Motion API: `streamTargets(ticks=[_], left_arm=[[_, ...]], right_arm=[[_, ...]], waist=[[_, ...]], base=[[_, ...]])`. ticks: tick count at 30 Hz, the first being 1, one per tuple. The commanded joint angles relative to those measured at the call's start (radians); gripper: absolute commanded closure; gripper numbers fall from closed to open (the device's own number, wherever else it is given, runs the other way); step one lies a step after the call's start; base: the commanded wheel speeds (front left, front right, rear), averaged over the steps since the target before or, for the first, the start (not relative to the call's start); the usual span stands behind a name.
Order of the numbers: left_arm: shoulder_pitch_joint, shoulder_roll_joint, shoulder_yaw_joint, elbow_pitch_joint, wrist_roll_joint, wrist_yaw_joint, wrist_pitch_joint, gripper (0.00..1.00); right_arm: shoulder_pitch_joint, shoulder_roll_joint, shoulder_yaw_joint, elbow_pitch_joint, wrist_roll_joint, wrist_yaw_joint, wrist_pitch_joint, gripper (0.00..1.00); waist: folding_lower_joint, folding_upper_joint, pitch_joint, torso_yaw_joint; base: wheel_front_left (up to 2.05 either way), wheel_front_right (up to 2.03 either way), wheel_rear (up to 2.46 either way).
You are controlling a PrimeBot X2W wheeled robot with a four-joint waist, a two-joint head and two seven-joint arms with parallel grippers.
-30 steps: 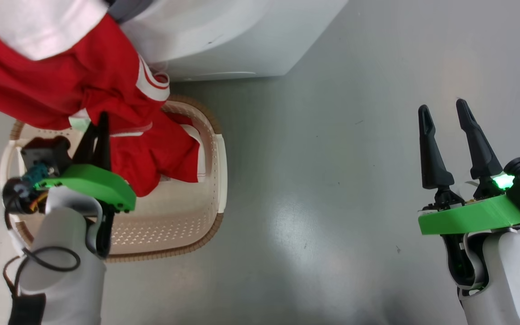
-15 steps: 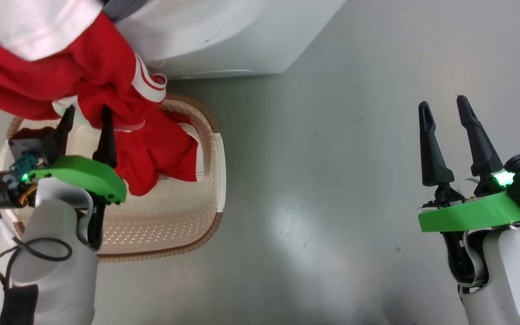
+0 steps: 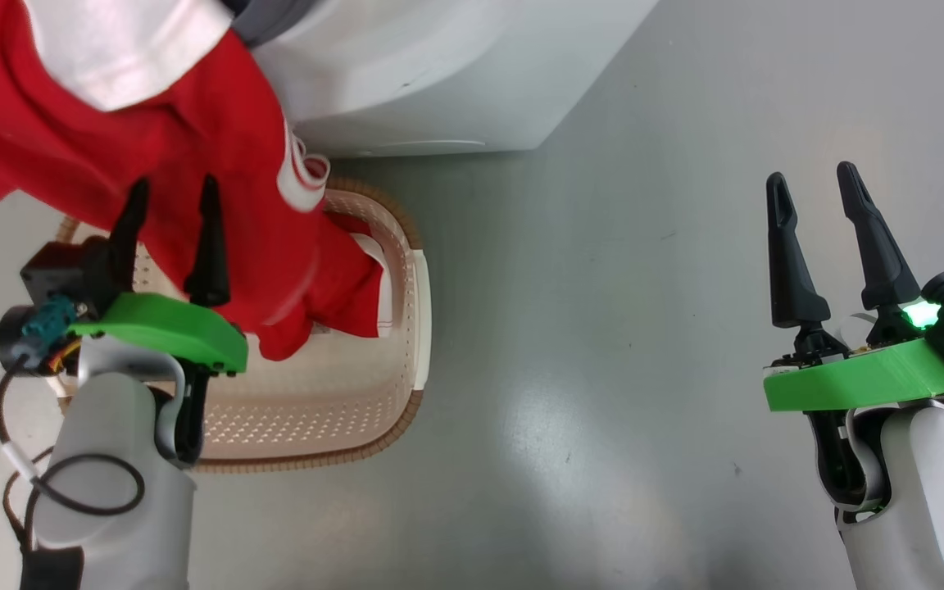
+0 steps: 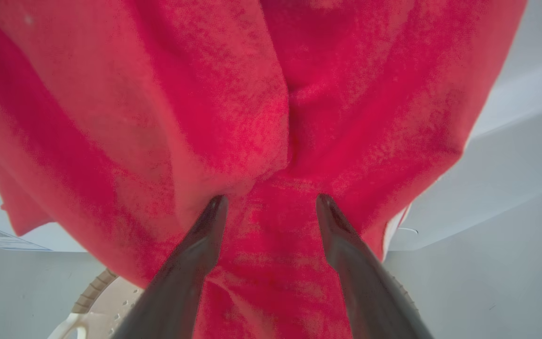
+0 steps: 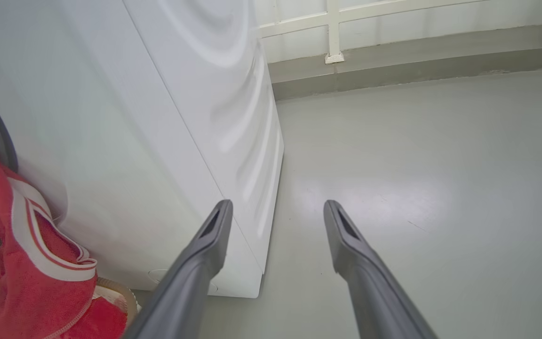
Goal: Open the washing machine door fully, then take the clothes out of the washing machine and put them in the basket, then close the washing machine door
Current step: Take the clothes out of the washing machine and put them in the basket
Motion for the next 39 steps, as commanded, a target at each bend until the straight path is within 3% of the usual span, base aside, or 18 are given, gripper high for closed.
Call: streamTargets(ticks=[1,27,39], left_arm=[[0.043,0.024,0.019,-0.036,-0.007,-0.006,-0.005,0.00],[0.353,0.021,0.031,-0.515,-0.001,-0.006,-0.005,0.00],[0.477,0.012,0.054,-0.641,-0.009,-0.006,-0.005,0.00]], right_arm=[[0.030,0.002,0.016,-0.018,-0.013,0.007,-0.006,0.00],[0.105,0.002,0.006,0.000,-0.040,0.007,-0.006,0.00],[0.112,0.002,0.000,-0.005,-0.044,0.007,-0.006,0.00]], waist=[[0.0000,-0.0001,-0.010,0.008],[0.0000,-0.0001,-0.152,0.065],[0.0000,-0.0001,-0.150,0.071]], base=[[0.00,0.00,0.00],[0.00,0.00,0.00],[0.00,0.00,0.00]])
